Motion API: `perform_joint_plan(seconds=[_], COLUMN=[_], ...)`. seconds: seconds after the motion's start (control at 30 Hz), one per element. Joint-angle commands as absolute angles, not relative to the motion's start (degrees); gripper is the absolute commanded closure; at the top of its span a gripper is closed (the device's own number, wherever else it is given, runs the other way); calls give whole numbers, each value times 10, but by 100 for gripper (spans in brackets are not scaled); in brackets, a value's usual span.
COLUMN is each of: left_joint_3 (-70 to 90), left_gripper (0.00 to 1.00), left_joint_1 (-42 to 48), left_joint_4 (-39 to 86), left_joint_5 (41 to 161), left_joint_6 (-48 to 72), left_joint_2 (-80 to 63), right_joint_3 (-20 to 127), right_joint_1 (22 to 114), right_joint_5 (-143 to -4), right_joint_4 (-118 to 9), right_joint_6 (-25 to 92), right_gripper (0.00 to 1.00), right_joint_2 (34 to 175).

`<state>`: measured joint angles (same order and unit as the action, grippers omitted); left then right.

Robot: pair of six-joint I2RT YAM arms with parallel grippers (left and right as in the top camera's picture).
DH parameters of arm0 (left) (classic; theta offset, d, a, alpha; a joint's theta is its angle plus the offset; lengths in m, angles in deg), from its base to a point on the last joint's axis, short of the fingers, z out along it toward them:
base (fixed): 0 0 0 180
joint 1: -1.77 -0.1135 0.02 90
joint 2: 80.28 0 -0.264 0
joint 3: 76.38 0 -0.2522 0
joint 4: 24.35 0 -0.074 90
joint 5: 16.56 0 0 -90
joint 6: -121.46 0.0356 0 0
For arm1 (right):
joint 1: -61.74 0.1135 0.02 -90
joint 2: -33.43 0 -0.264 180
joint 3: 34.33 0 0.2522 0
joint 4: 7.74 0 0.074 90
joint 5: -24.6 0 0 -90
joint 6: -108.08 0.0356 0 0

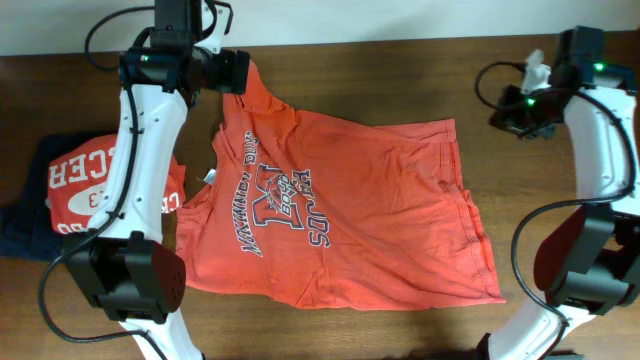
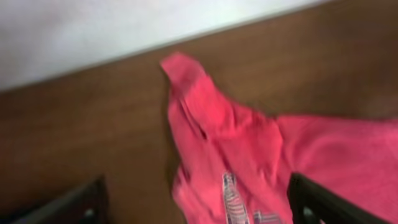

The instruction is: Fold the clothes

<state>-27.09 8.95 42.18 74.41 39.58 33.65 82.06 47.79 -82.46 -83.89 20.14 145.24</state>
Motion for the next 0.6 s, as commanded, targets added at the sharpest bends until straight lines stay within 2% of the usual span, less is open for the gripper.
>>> perform_joint_plan(seconds=[0.0,0.03,0.1,0.37,0.57], left_joint_3=[-277,-277,-277,-277,-277], left_gripper=[22,30,37,41,41], left_joint_1=[91,91,91,92,92], left_joint_4=[466,487,508,534,533], left_joint_5=[786,802,815,829,829], left_joint_6=[403,403,401,399,399], left_joint_2=[324,321,315,308,308], right_joint_3=[780,767,758,756,756], right_joint_1=[522,535,550,591,578], right_joint_5=[-835,-816,-814,-796,-627], right_joint_4=[-805,-795,-788,-731,-673], right_joint_6=[203,221,222,251,317], right_gripper=[96,96,96,96,96], right_joint_2=[1475,1492,1516,1644,1667])
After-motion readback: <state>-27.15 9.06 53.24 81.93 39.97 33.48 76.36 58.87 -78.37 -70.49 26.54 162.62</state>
